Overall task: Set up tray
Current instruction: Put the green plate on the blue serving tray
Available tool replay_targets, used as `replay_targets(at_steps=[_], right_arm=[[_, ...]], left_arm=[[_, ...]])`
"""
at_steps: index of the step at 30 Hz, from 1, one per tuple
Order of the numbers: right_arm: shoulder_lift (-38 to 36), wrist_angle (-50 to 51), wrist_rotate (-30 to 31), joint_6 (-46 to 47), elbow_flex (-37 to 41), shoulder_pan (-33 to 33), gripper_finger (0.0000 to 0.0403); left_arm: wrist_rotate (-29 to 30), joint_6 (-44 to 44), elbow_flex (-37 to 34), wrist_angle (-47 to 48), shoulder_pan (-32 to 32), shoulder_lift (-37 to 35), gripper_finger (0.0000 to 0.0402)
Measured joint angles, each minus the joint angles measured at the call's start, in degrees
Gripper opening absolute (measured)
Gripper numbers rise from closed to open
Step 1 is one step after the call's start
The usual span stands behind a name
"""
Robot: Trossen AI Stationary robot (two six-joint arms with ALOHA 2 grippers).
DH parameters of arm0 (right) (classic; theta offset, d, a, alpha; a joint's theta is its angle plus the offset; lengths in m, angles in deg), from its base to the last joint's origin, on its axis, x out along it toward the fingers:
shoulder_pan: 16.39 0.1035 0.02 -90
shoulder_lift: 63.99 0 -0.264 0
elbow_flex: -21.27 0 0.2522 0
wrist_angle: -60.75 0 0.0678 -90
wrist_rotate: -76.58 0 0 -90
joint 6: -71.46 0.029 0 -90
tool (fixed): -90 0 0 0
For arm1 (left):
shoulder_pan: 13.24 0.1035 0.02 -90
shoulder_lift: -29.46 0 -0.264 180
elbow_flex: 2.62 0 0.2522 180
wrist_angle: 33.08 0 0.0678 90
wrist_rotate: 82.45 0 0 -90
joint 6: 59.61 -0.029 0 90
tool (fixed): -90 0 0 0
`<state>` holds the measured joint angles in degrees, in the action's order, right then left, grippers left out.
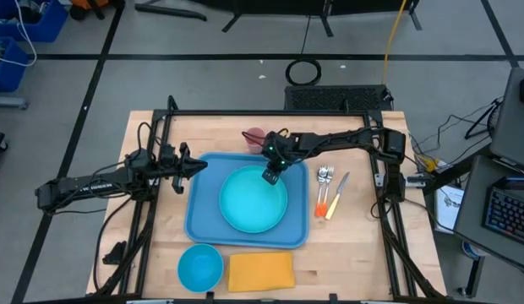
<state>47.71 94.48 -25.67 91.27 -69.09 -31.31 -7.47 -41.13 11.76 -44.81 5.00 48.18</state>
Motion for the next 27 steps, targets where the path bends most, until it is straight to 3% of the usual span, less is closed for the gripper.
replay_targets(at_steps=[27], right_arm=[[0.0,0.02,-0.1,-1.32,0.0,0.07,0.0009]], left_arm=[[-0.02,1.18,0.0,0.01,-0.01,-0.01,0.0031]])
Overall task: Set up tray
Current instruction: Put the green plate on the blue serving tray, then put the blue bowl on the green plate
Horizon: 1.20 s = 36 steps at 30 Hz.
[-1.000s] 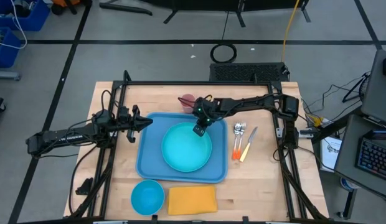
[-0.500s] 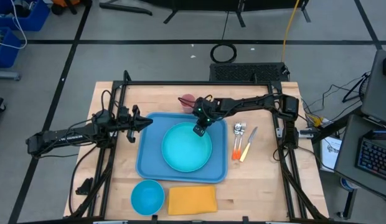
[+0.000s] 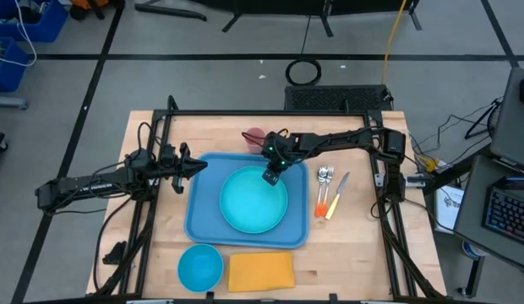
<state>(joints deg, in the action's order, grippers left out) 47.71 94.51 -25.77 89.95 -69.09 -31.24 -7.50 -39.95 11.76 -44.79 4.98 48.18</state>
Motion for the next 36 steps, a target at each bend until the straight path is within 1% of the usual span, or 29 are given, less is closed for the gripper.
replay_targets(at_steps=[4,18,23,27,36], right_arm=[[0.0,-0.07,0.01,-0.38,0.0,0.17,0.0021],[0.0,-1.77,0.46,-1.84,0.0,0.98,0.0086],[0.0,-2.19,2.02,-3.05,0.0,0.98,0.0105],[0.0,-2.75,1.96,-3.39,0.0,0.98,0.0112],[-0.02,-3.88,1.74,-7.37,0.0,1.17,0.0111]], left_arm=[[0.0,0.04,0.0,0.0,0.02,0.0,0.0031],[0.02,0.16,0.0,0.39,0.0,0.0,0.0031],[0.01,0.19,0.0,0.44,0.0,0.0,0.0031],[0.0,0.67,0.0,0.44,0.0,0.02,0.0031],[0.0,3.15,0.0,0.44,0.02,0.0,0.0031]])
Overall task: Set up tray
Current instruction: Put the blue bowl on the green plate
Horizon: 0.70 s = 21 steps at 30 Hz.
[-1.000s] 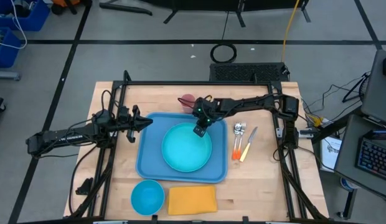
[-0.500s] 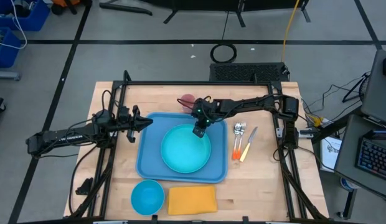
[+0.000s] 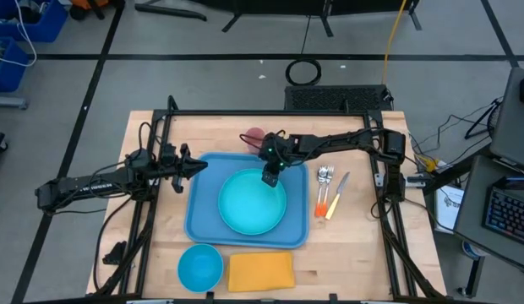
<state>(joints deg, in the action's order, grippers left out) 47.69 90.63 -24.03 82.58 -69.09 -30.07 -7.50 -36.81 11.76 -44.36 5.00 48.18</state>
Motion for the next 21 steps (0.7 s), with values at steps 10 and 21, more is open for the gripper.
replay_targets(at_steps=[10,21], right_arm=[[0.0,-3.9,0.07,-3.1,0.0,1.04,0.011],[-0.4,-5.07,0.21,-8.48,0.0,1.47,0.011]], left_arm=[[-0.55,3.46,-0.02,1.75,-0.02,0.02,0.0031],[-3.12,6.03,-0.02,3.05,-0.02,0.0,0.0031]])
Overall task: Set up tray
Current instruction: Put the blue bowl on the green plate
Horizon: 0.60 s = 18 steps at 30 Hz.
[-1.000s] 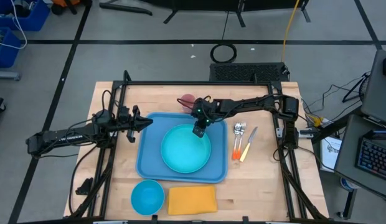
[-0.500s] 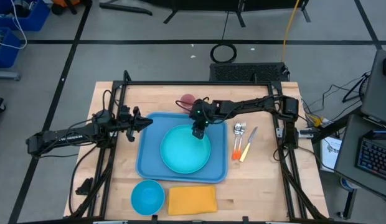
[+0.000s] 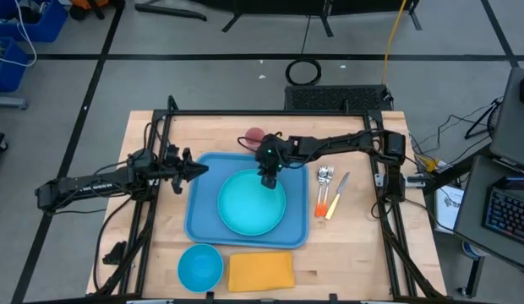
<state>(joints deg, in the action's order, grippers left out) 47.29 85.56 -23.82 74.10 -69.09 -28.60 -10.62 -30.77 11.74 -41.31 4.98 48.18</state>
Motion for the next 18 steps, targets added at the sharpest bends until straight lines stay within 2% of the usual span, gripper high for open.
replay_targets(at_steps=[8,18], right_arm=[[-2.56,-2.79,-0.08,-9.88,0.0,4.51,0.011],[-3.14,-5.72,-0.85,-22.6,-0.02,16.17,0.011]], left_arm=[[-0.33,0.0,0.0,0.04,0.01,0.0,0.0031],[0.09,-0.02,0.0,0.81,0.01,-0.01,0.0031]])
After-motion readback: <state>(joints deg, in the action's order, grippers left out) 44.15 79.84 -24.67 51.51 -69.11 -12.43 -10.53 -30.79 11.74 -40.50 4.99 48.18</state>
